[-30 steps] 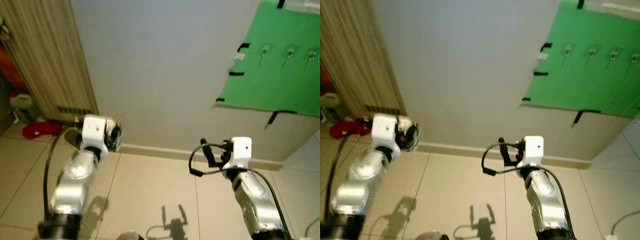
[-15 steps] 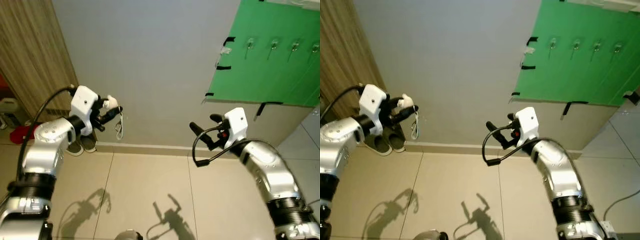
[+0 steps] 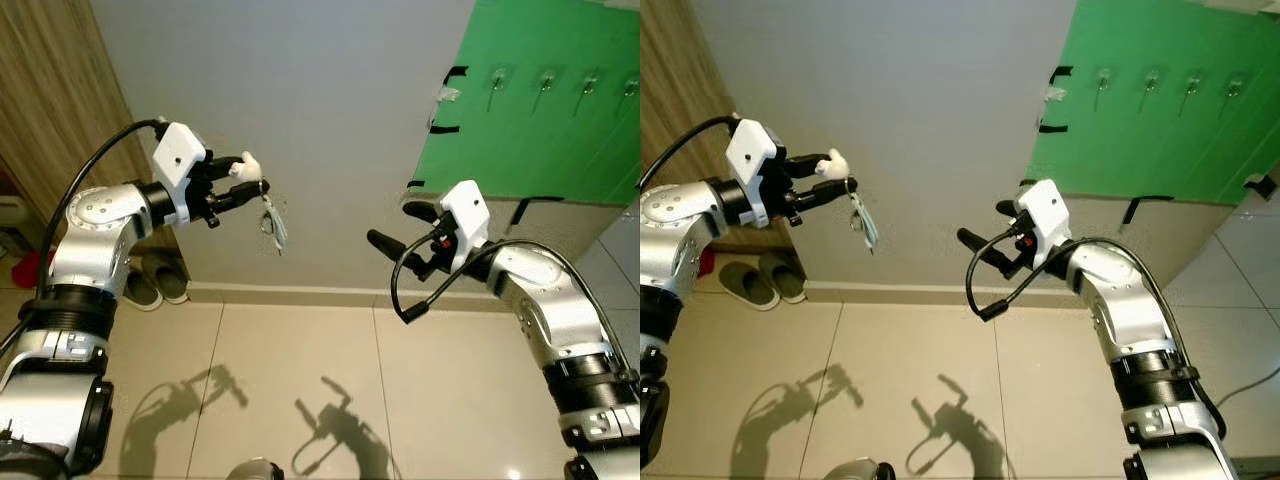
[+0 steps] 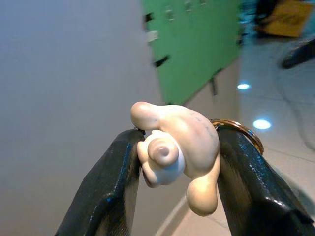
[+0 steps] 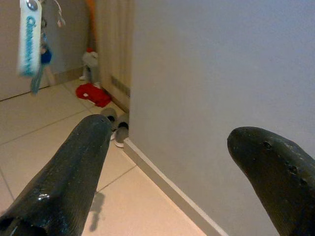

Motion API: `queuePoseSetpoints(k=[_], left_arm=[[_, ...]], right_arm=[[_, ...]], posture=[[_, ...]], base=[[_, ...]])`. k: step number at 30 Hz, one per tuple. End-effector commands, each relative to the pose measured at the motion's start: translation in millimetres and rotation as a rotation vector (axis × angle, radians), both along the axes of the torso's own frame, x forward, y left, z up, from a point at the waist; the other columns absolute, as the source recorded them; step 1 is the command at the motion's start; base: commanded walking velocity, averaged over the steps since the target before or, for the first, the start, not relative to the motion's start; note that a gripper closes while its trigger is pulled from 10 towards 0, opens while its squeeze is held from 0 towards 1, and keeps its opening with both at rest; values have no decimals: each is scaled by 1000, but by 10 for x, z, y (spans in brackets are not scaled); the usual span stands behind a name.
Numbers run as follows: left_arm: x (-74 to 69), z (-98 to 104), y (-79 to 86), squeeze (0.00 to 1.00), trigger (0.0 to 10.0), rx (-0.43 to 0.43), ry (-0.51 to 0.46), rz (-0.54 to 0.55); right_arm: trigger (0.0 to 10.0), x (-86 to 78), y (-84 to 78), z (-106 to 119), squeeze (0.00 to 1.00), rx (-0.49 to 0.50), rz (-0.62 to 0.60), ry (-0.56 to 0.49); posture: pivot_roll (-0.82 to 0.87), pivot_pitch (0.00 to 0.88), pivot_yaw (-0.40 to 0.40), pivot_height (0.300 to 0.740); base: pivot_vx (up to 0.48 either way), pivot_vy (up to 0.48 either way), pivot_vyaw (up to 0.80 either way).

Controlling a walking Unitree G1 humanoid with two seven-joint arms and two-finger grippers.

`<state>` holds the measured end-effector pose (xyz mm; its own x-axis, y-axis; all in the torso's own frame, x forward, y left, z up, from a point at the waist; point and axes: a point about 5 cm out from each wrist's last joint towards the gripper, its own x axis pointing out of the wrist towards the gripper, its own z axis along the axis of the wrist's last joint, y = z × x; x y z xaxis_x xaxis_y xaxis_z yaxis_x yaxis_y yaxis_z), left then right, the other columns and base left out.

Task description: Hang keys on a hook

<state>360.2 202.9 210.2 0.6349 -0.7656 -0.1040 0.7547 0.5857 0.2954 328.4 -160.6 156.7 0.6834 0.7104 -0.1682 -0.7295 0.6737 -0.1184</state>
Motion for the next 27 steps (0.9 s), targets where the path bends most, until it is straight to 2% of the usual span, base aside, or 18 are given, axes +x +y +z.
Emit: queuePoseSetpoints(k=[1, 6, 7, 9, 13, 27], left_arm=[[22, 126, -99, 0, 10000, -13, -27, -83], [28, 192, -261, 0, 10000, -12, -27, -210], [30, 230, -334, 0, 10000, -5, -35, -268], [40, 249, -363, 0, 10000, -12, -37, -281], [30, 305, -488, 0, 10000, -36, -39, -378], [29, 421, -563, 0, 10000, -49, -71, -488]], right_arm=[[10000, 28, -16, 68, 0, -17, 24, 0], [10000, 94, -53, 178, 0, -28, 37, -14], [10000, 118, -58, 210, 0, -38, 48, -16], [10000, 128, -56, 220, 0, -44, 54, -17], [10000, 153, 13, 296, 0, -52, 81, -42], [10000, 126, 171, 460, 0, -6, 164, -70]], posture=[[42, 0, -11, 740], [38, 0, -16, 740], [38, 0, -17, 740], [36, 0, -13, 740], [26, 0, 5, 740], [6, 0, 29, 740]], base=[[0, 0, 0], [0, 0, 0], [0, 0, 0], [0, 0, 0], [0, 0, 0], [0, 0, 0]])
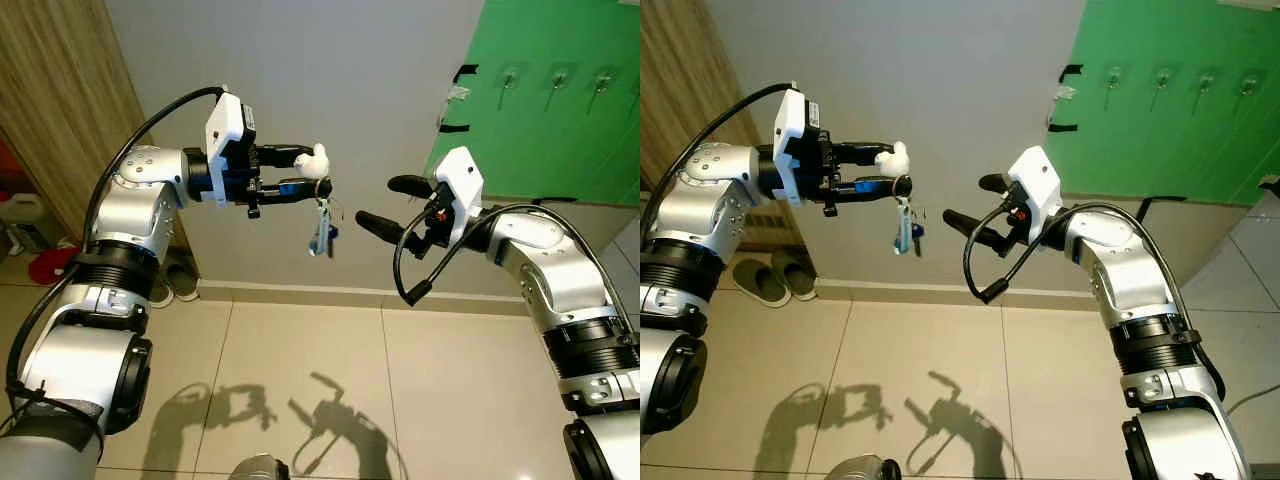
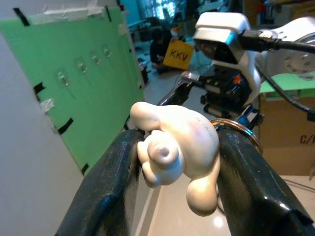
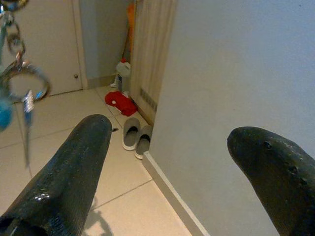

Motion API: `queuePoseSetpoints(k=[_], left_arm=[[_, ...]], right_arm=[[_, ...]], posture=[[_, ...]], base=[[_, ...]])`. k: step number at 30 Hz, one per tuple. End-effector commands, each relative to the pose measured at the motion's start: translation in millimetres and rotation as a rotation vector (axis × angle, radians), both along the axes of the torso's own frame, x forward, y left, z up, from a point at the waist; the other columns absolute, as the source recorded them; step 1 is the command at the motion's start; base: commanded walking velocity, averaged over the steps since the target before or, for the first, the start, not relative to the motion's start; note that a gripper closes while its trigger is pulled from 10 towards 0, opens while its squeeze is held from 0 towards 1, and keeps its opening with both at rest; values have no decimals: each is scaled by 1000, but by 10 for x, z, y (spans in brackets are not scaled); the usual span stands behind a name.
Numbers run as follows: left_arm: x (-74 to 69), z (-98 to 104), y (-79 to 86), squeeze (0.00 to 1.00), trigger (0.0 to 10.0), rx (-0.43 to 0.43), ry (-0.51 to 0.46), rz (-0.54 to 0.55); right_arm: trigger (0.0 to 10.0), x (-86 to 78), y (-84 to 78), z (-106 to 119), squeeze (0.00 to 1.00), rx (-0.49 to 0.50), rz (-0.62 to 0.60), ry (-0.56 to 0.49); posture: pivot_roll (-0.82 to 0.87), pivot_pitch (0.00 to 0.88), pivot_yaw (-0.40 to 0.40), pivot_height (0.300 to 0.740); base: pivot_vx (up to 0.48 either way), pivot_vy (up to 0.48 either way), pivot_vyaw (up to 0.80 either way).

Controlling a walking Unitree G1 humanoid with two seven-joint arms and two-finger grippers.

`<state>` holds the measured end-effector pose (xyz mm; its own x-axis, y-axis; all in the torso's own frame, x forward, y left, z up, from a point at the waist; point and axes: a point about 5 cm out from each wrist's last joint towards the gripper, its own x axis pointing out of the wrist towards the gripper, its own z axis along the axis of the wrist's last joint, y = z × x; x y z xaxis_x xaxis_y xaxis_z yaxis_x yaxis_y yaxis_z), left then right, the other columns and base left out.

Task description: Hang keys on a hook

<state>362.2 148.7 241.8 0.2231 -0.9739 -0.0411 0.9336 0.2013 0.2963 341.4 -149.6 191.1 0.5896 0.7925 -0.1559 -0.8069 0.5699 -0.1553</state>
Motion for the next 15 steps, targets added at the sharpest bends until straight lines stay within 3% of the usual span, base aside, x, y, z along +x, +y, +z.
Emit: queuePoseSetpoints(k=[1, 10, 15], left_arm=[[3, 96, -28, 0, 10000, 6, -58, -22], [-9, -19, -31, 0, 10000, 38, -68, -6], [-3, -18, -42, 0, 10000, 27, -71, -3]], right_arm=[[10000, -6, 67, 120, 0, 9, 34, -34], [10000, -20, 107, 74, 0, 61, -13, -27], [10000, -88, 219, 14, 0, 114, 7, 7]], posture=[[5, 0, 30, 740], [7, 0, 33, 740], [9, 0, 34, 740]], base=[[0, 0, 0], [0, 0, 0], [0, 0, 0]])
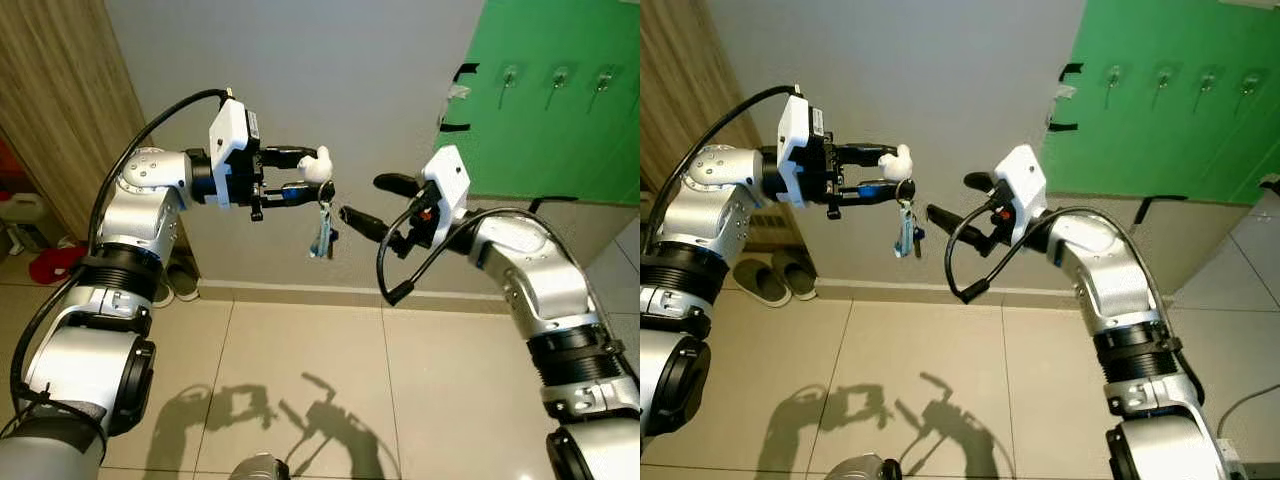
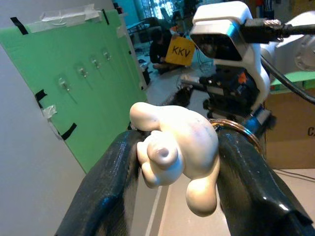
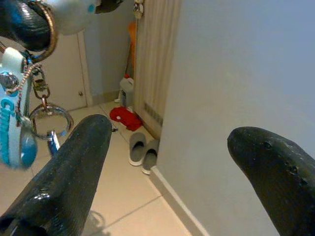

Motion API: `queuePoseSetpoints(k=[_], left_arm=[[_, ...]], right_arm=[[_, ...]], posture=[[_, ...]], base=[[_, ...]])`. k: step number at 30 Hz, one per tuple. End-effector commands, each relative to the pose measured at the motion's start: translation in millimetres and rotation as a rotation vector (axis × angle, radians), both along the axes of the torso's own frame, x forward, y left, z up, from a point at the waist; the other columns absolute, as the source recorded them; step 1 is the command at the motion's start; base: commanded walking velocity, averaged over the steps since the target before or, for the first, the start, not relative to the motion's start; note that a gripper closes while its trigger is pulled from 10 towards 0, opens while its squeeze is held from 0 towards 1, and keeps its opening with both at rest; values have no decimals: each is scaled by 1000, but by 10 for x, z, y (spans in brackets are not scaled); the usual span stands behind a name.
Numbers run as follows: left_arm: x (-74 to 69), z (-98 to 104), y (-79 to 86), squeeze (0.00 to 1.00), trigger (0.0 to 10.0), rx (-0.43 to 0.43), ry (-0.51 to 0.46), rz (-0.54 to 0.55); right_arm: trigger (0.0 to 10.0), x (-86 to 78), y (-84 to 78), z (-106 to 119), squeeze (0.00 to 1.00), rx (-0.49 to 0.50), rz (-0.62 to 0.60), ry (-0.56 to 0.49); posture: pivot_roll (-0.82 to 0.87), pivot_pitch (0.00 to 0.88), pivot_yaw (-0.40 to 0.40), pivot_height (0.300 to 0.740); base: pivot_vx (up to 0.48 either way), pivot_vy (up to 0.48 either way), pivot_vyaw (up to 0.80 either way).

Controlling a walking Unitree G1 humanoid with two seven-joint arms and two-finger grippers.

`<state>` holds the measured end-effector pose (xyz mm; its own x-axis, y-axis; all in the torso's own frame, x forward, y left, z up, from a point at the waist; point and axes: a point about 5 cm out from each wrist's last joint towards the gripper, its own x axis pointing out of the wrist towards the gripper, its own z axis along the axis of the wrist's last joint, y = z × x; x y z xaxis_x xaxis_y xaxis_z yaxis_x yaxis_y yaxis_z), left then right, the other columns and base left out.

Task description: Hang keys on a hook

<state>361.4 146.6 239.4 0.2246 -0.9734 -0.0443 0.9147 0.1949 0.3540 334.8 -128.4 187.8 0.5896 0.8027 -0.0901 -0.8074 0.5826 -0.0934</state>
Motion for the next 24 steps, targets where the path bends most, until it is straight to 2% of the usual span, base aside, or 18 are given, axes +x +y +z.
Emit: queuePoseSetpoints(k=[1, 6, 13, 14, 15, 16, 17, 18, 22, 24], left_arm=[[6, 9, -22, 0, 10000, 9, -12, -2], [8, 11, -14, 0, 10000, 11, -15, -1], [11, 12, 8, 0, 10000, 14, -19, 5], [10, 11, 10, 0, 10000, 15, -19, 5], [12, 3, 24, 0, 10000, 18, -18, 10], [12, 3, 24, 0, 10000, 18, -18, 10], [20, -2, 55, 0, 10000, 24, -17, 21], [26, 0, 68, 0, 10000, 25, -16, 27], [35, 12, 85, 0, 10000, 25, -17, 33], [33, 26, 63, 0, 10000, 23, -21, 24]], right_arm=[[10000, -31, 20, 39, 0, 24, 17, -1], [10000, -74, 14, 30, 0, 21, 57, 22], [10000, -196, -121, -25, 0, -14, 133, 99], [10000, -202, -147, -28, 0, -19, 133, 104], [10000, -201, -248, -53, 0, -58, 114, 108], [10000, -201, -248, -53, 0, -58, 114, 108], [10000, -207, -335, -39, 0, -69, 105, 107], [10000, -216, -355, -20, 0, -65, 111, 106], [10000, -228, -358, 25, 0, -49, 126, 105], [10000, -234, -281, 67, 0, -23, 158, 101]], posture=[[9, 0, 34, 740], [7, 0, 35, 740], [8, 0, 29, 740], [8, 0, 28, 740], [7, 0, 27, 740], [7, 0, 27, 740], [6, 0, 25, 740], [6, 0, 25, 740], [3, 0, 26, 740], [2, 0, 29, 740]], base=[[0, 0, 0], [0, 0, 0], [0, 0, 0], [0, 0, 0], [0, 0, 0], [0, 0, 0], [0, 0, 0], [0, 0, 0], [0, 0, 0], [0, 0, 0]])
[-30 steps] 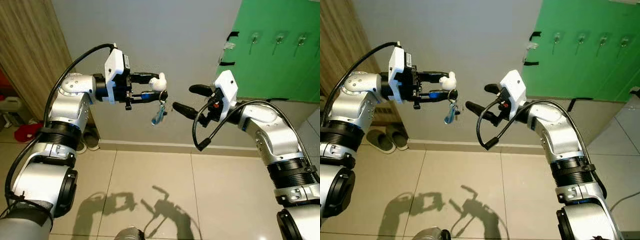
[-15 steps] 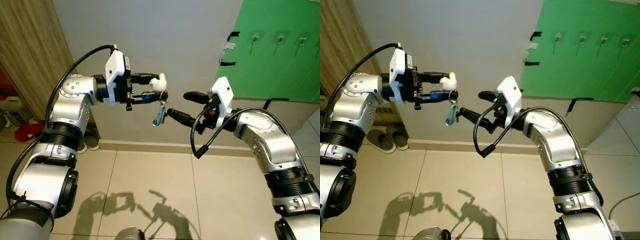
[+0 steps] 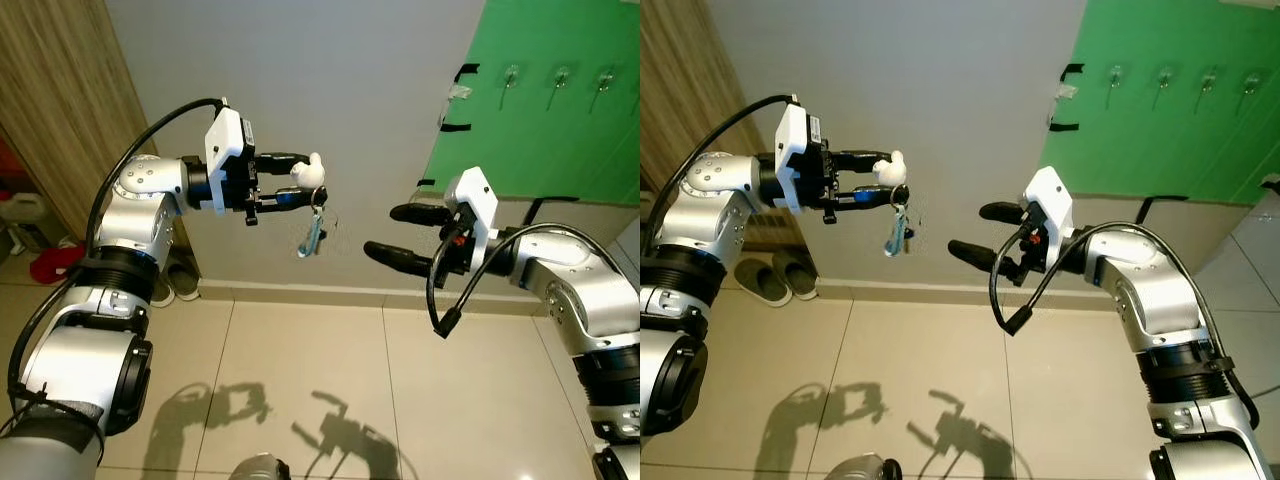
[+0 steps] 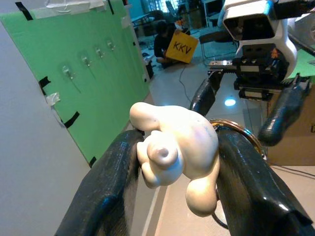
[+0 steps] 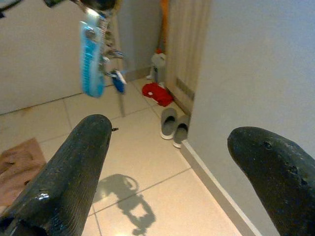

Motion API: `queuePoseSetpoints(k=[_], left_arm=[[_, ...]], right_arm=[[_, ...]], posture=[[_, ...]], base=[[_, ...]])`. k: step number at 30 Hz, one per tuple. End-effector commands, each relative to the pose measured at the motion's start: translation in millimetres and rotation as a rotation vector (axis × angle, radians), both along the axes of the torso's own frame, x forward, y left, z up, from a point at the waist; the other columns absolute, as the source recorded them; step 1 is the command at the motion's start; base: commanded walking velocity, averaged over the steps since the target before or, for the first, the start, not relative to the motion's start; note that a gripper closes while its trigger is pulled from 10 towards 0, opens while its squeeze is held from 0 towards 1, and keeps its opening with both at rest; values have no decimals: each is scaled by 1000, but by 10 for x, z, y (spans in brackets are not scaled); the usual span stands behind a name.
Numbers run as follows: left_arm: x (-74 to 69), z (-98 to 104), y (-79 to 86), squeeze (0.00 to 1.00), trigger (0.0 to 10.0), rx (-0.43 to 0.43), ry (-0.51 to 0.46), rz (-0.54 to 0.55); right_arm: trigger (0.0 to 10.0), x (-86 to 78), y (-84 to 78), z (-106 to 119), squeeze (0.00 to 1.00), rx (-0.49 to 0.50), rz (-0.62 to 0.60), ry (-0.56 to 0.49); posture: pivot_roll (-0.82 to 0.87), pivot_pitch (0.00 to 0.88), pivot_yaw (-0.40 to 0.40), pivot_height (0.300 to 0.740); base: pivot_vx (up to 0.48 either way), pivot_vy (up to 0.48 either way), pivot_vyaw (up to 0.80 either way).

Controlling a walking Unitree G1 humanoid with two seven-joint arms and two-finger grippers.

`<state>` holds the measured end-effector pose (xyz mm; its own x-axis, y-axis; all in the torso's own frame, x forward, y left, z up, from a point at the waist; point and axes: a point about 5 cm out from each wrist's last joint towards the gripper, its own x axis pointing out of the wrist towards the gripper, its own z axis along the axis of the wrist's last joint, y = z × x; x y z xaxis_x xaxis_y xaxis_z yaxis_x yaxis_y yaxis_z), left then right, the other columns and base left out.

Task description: Hang keys on a hook

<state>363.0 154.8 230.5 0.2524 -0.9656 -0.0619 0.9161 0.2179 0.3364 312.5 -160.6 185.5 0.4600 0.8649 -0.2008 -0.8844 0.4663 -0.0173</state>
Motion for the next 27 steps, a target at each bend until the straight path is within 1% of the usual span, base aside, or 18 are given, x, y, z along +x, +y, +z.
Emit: queuePoseSetpoints(k=[1, 2, 5, 7, 13, 16, 17, 25, 26, 27], left_arm=[[15, 116, -27, 0, 10000, 11, -44, -9], [13, 114, -44, 0, 10000, 11, -46, -14], [13, 110, -55, 0, 10000, 11, -46, -17], [14, 105, -59, 0, 10000, 11, -45, -20], [14, 103, -78, 0, 10000, 2, -42, -28], [10, 107, -111, 0, 10000, -7, -42, -38], [8, 100, -143, 0, 10000, -11, -42, -44], [18, 103, -181, 0, 10000, -27, -42, -43], [12, 122, -238, 0, 10000, -49, -42, -58], [12, 122, -238, 0, 10000, -49, -42, -58]], right_arm=[[10000, -11, 59, 96, 0, 40, 28, -19], [10000, -17, 113, 96, 0, 59, 48, -12], [10000, -20, 151, 93, 0, 74, 59, -4], [10000, -23, 204, 89, 0, 93, 77, 6], [10000, -13, 324, 18, 0, 103, 104, 35], [10000, 1, 359, 6, 0, 115, 106, 44], [10000, -6, 412, 21, 0, 133, 125, 47], [10000, -3, 472, 36, 0, 145, 146, 50], [10000, 18, 511, 24, 0, 145, 143, 50], [10000, 18, 511, 24, 0, 145, 143, 50]], posture=[[2, 0, 29, 740], [2, 0, 30, 740], [4, 0, 31, 740], [6, 0, 32, 740], [10, 0, 32, 740], [13, 0, 27, 740], [16, 0, 23, 740], [13, 0, 21, 740], [13, 0, 20, 740], [13, 0, 20, 740]], base=[[0, 0, 0], [0, 0, 0], [0, 0, 0], [0, 0, 0], [0, 0, 0], [0, 0, 0], [0, 0, 0], [0, 0, 0], [0, 0, 0], [0, 0, 0]])
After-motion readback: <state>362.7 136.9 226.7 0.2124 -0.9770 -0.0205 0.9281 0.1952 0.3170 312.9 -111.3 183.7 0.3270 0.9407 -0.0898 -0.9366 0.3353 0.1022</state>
